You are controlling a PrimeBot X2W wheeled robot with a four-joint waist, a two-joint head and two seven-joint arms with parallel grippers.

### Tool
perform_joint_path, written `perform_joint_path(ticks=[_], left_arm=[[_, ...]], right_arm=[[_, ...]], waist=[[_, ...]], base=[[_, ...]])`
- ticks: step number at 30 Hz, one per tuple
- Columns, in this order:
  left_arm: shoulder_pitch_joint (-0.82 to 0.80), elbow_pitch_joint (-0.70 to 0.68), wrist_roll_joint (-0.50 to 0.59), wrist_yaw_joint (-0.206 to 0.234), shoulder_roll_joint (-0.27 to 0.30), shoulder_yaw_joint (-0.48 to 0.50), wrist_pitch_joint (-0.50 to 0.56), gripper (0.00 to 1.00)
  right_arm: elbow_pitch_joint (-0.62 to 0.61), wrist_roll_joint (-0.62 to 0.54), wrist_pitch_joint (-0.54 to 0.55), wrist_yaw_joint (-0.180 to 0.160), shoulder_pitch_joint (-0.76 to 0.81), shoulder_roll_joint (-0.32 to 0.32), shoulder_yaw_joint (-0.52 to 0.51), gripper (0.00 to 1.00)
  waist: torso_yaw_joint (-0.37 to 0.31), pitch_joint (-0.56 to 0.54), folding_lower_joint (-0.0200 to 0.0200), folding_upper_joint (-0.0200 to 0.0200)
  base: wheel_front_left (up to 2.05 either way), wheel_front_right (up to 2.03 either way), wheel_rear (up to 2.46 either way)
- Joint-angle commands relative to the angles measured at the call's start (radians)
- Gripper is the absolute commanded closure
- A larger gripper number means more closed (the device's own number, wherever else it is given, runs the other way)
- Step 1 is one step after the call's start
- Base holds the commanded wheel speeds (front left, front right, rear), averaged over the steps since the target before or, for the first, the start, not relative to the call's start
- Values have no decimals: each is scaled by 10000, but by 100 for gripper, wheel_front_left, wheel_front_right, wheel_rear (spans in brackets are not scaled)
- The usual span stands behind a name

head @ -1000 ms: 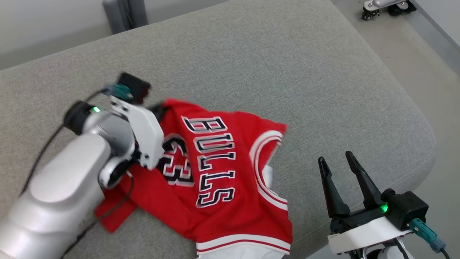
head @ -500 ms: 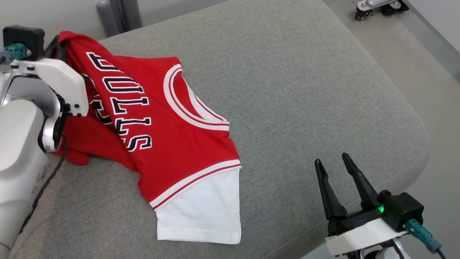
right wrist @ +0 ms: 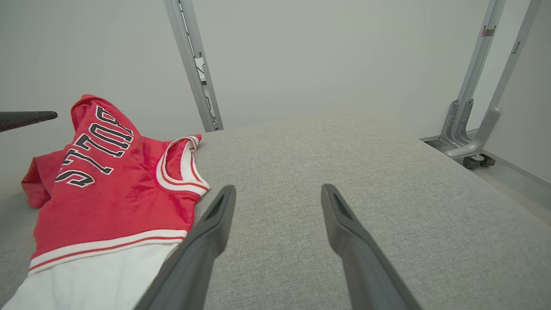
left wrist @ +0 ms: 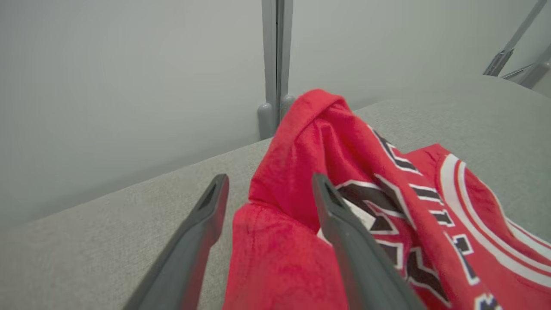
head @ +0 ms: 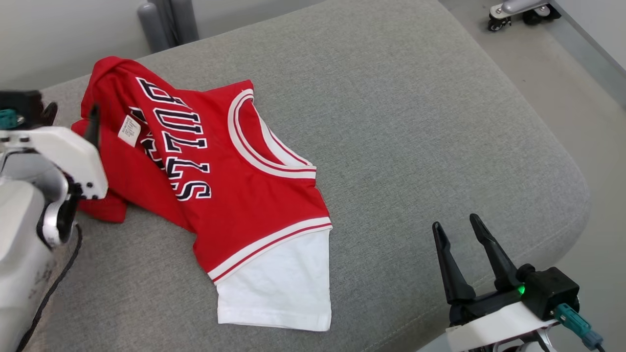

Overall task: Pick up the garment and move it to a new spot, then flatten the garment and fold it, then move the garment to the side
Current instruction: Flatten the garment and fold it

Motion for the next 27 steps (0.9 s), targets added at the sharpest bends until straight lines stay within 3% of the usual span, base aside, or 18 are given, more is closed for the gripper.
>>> perform_joint_path(ticks=[1, 4, 7, 14, 18, 23, 24, 25, 26, 27], left_arm=[[290, -5, -255, 124, 119, 129, 220, 0], [403, 85, -704, 121, 236, 431, 513, 0], [533, 120, -1170, -284, 124, 570, 787, 0], [202, 531, -1271, -472, 325, 545, 1157, 0], [200, 720, -1615, -893, 310, 692, 1343, 0], [220, 1079, -1573, -958, 342, 533, 1573, 0], [242, 1149, -1615, -977, 340, 523, 1628, 13], [269, 1197, -1633, -1057, 341, 500, 1641, 65], [300, 1236, -1697, -1105, 308, 500, 1664, 96], [333, 1260, -1705, -1176, 274, 476, 1698, 100]], right_arm=[[-28, 9, -50, 1, -40, -35, 79, 0], [-52, 83, -50, 1, -170, -40, 174, 0], [-48, 111, -50, 1, -248, -38, 301, 0], [-38, 156, -51, 1, -257, -38, 293, 0], [-54, 225, -51, 1, -197, -39, 263, 0], [-57, 283, -51, 1, -239, -39, 299, 0], [-61, 291, -50, 1, -252, -39, 284, 0], [-65, 286, -50, 1, -261, -39, 263, 0], [-69, 281, -50, 1, -263, -37, 240, 0], [-75, 277, -50, 1, -257, -37, 207, 0]], waist=[[76, 31, 0, -1], [112, 94, 0, -1], [75, 184, 0, -1], [-207, 404, 0, -1], [-356, 461, 0, -1], [-441, 522, 0, -1], [-446, 530, 0, -1], [-445, 534, 0, -1], [-435, 536, 0, -1], [-416, 532, 0, -1]], base=[[0, 0, 0], [0, 0, 0], [0, 0, 0], [0, 0, 0], [0, 0, 0], [0, 0, 0], [0, 0, 0], [0, 0, 0], [0, 0, 0], [0, 0, 0]])
